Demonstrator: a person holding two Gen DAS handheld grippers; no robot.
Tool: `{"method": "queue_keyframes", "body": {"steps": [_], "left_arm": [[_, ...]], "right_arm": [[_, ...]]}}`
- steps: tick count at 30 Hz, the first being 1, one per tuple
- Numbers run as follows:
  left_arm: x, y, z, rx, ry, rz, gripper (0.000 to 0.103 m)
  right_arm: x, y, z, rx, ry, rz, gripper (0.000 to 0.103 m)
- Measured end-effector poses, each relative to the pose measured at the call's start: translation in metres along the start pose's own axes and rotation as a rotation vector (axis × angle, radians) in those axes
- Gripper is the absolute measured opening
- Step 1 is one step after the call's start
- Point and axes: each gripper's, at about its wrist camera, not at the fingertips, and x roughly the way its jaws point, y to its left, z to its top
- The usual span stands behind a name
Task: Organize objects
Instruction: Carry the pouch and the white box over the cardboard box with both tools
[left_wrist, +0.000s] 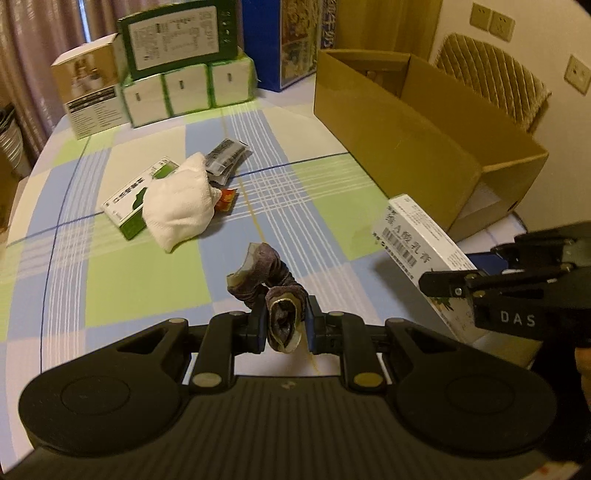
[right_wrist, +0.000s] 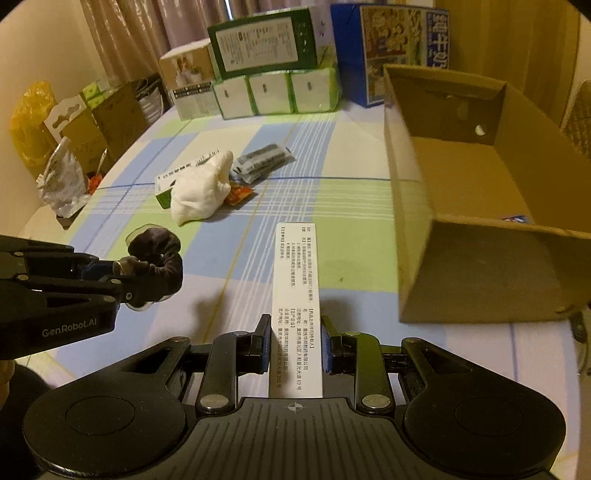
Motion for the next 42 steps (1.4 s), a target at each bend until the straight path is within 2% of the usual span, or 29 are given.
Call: {"method": "queue_keyframes", "body": {"steps": [9,18,42], "left_arm": [[-0.041,-0.029,-0.018,-0.041,-0.035,-0.011,0.016],[-0.062,-0.049,-0.024,-0.036,-0.054,-0.029,0.016],[-0.070,-0.090,-0.002,0.013,-0.083,-0.090,0.016]], "right_arm": [[-0.047,-0.002,-0.019,0.000,-0.037,-0.029,0.023],[-0.069,-0.009,-0.032,0.007,-0.047,-0.049,0.023],[-0.109,-0.046,-0.032,0.058,-0.103,-0.105,0.023]]}}
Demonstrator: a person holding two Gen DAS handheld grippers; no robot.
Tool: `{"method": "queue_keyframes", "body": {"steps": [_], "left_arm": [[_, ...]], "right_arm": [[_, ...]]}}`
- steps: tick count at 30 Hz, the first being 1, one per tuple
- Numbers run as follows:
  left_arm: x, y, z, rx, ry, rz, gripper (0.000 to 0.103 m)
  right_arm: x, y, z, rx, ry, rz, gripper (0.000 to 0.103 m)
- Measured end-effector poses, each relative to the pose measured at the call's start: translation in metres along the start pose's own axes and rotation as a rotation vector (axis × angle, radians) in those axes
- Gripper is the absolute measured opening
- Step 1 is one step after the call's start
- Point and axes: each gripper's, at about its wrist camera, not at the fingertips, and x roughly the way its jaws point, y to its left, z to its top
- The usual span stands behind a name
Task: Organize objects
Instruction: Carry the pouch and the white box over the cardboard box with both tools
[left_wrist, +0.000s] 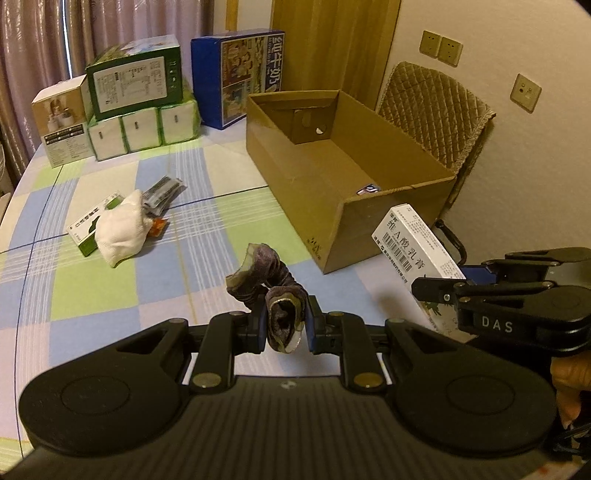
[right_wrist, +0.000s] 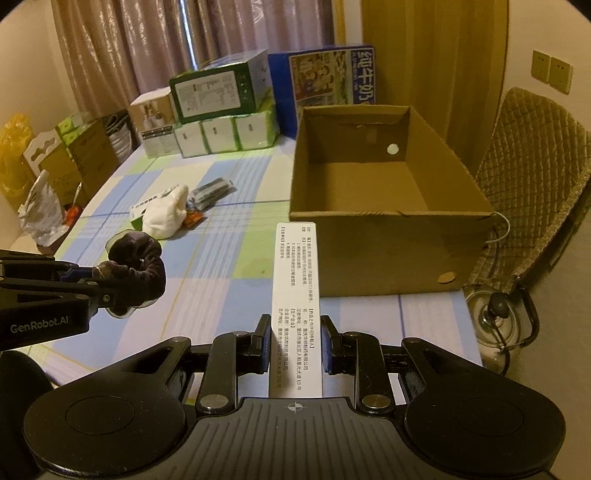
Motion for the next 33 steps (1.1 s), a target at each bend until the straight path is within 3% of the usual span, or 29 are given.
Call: {"method": "queue_keyframes", "body": {"steps": [20,33], "left_arm": [[0.019,-0.051,0.056,0.081,-0.032,-0.104,0.016],[0.044,-0.079,0.102,0.129,-0.038,-0.141,0.016]], "right_arm": [[-0.035,-0.050,0.037,0.028,-0.093,-0.071,0.023],[-0.030,-0.079,0.075,-0.003,-0.123,-0.093,0.023]]}}
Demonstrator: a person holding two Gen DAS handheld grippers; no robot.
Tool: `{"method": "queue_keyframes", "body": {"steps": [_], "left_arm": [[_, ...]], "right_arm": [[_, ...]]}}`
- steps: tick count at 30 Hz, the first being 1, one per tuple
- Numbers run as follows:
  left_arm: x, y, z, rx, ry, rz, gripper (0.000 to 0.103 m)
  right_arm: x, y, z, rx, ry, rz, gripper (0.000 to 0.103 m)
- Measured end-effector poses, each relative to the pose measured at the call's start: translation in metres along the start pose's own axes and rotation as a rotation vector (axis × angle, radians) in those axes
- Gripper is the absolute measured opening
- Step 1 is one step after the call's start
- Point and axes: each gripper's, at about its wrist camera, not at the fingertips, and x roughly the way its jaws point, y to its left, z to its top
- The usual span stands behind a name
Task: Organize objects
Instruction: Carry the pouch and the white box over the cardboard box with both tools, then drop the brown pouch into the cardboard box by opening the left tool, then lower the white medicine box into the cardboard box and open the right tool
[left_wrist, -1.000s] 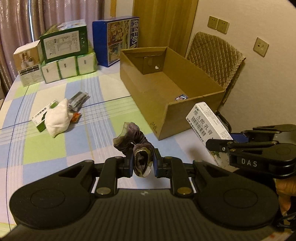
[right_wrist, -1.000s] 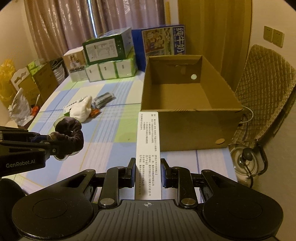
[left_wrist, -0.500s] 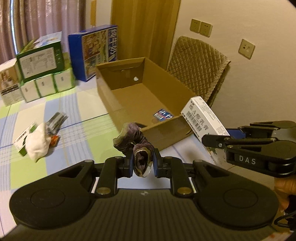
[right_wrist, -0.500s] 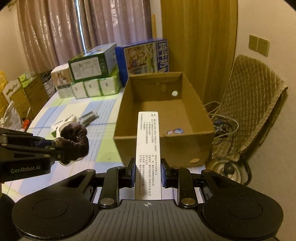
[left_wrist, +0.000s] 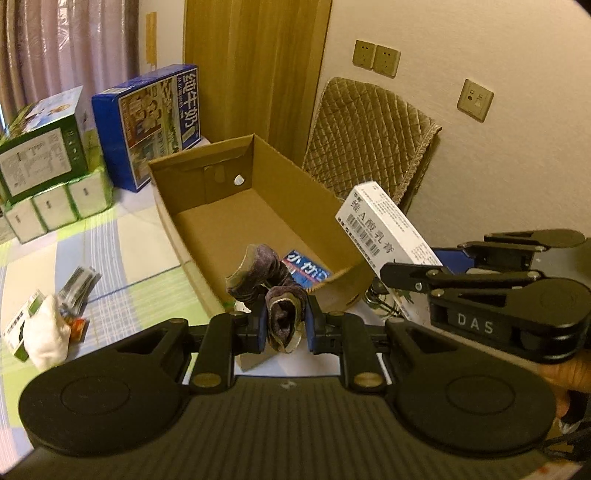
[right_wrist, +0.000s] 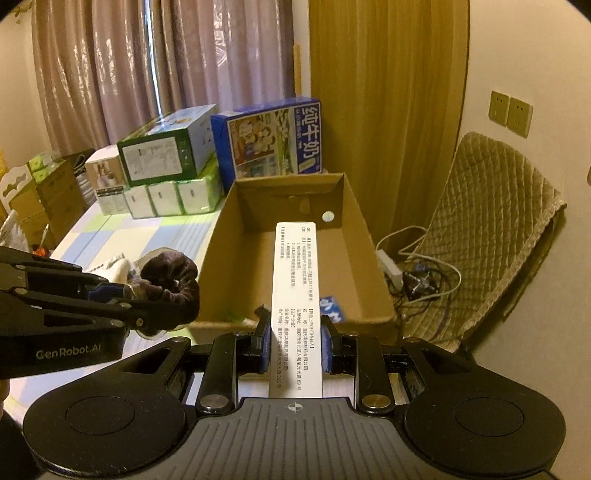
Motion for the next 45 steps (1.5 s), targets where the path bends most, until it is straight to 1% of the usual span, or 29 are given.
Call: {"method": "queue_keyframes", "body": {"steps": [12,21,25,28,29,30,39,45], "left_arm": [[0.044,0.009,0.031,0.009,0.031,0.015,0.016],[0.073,0.021,0.042,0.009,0.055,0.009,0.016],[0.085,0.027,0.047,-0.003,0.054,0.004,0.017],[0.097,0.031,0.050,-0.009,0.059,0.016,0.022],[0.100,0.034,0.051,-0.013,0.062,0.020,0.028],[0.101,0.036,0.052,-0.019,0.064,0.024,0.031],[0.086,0.052,0.048,-0.038,0.043,0.043,0.034],[0.075,0.057,0.042,-0.058,0.029,0.045,0.034]], "right_arm": [[0.042,-0.024,0.032,0.007,0.010,0.018,0.023],[0.071,-0.038,0.042,0.024,0.035,0.021,0.023],[0.081,-0.045,0.045,0.042,0.043,0.018,0.023],[0.088,-0.050,0.047,0.058,0.049,0.018,0.023],[0.089,-0.051,0.047,0.061,0.049,0.018,0.023],[0.090,-0.051,0.047,0.063,0.050,0.018,0.023],[0.098,-0.051,0.042,0.070,0.066,0.030,0.023],[0.100,-0.045,0.046,0.063,0.062,0.038,0.023]]}}
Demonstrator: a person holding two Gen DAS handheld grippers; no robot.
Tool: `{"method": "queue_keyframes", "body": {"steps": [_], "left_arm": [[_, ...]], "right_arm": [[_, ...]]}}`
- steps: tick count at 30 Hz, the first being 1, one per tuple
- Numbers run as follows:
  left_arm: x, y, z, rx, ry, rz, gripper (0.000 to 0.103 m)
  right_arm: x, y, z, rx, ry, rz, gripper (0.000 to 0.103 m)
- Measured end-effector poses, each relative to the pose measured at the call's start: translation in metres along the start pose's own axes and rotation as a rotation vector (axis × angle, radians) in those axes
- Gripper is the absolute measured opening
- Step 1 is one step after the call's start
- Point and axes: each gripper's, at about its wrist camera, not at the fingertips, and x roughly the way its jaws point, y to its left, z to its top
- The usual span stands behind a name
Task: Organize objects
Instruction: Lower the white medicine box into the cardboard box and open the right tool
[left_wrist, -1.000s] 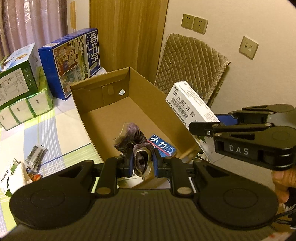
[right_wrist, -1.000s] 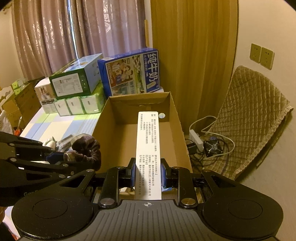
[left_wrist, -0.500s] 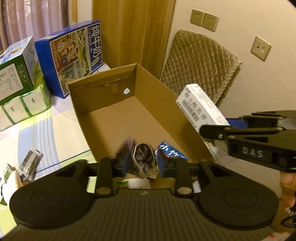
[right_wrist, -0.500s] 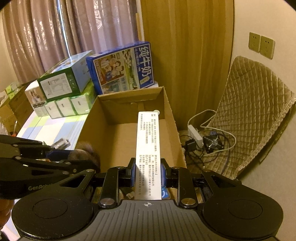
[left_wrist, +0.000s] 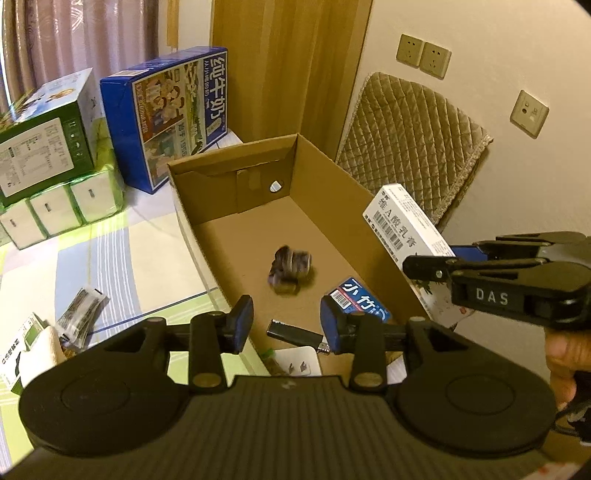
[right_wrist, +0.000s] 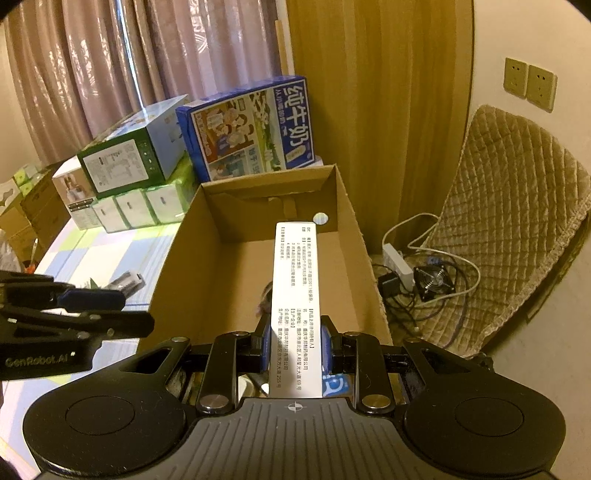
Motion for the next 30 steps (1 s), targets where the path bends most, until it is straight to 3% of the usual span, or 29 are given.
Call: {"method": "queue_keyframes", "body": {"steps": [7,8,9,10,19,30], "left_arm": [[-0.008,0.011,-0.007,-0.030,-0.004,0.011,0.036],[-0.010,0.013,-0.009,-0.033,-0.005,0.013,0.037],[-0.012,0.016,-0.011,-0.038,-0.007,0.016,0.038],[-0.014,0.018,-0.013,-0.043,-0.008,0.017,0.039],[-0.039,0.040,-0.042,-0.093,-0.024,0.058,0.045],[-0.087,0.057,-0.085,-0.131,-0.043,0.116,0.067]], "right_arm": [[0.010,0.001,0.014,0.041,-0.051,0.045,0.025],[0.012,0.000,0.016,0.055,-0.055,0.056,0.039],[0.012,-0.001,0.017,0.070,-0.059,0.058,0.063],[0.011,-0.002,0.017,0.079,-0.068,0.054,0.069],[-0.018,0.008,-0.008,0.059,-0.081,0.050,0.070],[-0.056,0.046,-0.043,0.088,-0.081,0.095,0.079]]}}
